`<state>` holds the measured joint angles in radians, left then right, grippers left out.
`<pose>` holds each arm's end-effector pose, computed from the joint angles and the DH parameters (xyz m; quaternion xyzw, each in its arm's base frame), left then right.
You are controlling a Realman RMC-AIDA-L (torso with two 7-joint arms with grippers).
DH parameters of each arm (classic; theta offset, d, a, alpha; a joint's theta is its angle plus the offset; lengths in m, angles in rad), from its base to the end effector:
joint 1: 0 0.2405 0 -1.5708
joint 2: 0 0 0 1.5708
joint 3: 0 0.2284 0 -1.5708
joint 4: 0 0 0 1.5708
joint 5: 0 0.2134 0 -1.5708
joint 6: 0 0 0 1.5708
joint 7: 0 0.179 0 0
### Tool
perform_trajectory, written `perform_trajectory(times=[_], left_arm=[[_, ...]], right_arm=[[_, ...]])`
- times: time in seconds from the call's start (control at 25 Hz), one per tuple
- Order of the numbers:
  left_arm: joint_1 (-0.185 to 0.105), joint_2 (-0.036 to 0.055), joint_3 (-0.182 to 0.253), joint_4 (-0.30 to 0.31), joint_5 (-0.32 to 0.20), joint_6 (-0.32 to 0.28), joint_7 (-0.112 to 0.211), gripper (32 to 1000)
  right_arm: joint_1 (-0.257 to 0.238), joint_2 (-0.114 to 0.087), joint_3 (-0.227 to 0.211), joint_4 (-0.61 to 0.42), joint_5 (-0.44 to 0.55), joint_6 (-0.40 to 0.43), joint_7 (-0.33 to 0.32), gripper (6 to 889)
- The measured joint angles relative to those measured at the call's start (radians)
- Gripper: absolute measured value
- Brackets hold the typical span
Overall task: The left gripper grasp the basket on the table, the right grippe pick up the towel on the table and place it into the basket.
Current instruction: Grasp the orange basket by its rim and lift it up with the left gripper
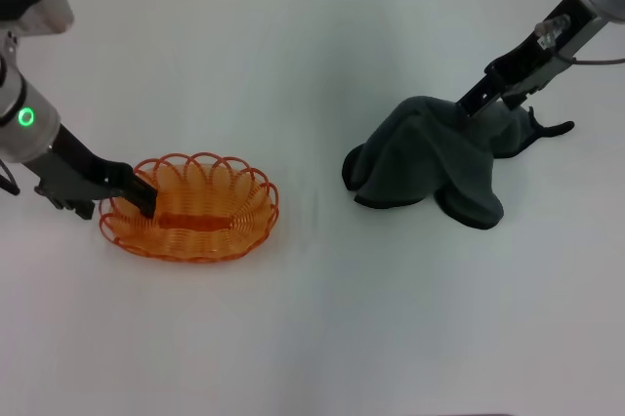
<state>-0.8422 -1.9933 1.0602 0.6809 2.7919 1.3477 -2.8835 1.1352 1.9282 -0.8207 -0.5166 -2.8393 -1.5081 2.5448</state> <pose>-0.2682 0.3862 -0.0095 -0.7366 -0.6095 0.1845 0.2279 0.1832 0.4148 0.0025 -0.8480 0.4788 -0.1859 0.1308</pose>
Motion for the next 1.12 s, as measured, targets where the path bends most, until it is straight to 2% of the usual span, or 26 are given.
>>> perform_trajectory(times=[0.16,0.4,0.64,1.12], left_arm=[[-0.005,-0.0099,0.005,-0.018,0.000,-0.011,0.011,825],[-0.008,-0.0141,0.001,-0.024,0.000,-0.020,0.018,820],[-0.012,-0.0236,0.000,-0.042,0.000,-0.038,0.027,814],[-0.014,-0.0255,0.001,-0.047,0.000,-0.046,0.033,802]], right_arm=[[0.001,0.000,0.000,0.000,0.000,-0.001,-0.001,866],[0.001,0.000,0.000,0.001,0.000,0.000,-0.005,866],[0.001,0.000,0.000,0.000,0.000,0.000,-0.007,866],[0.002,0.000,0.000,-0.002,0.001,0.000,-0.009,866]])
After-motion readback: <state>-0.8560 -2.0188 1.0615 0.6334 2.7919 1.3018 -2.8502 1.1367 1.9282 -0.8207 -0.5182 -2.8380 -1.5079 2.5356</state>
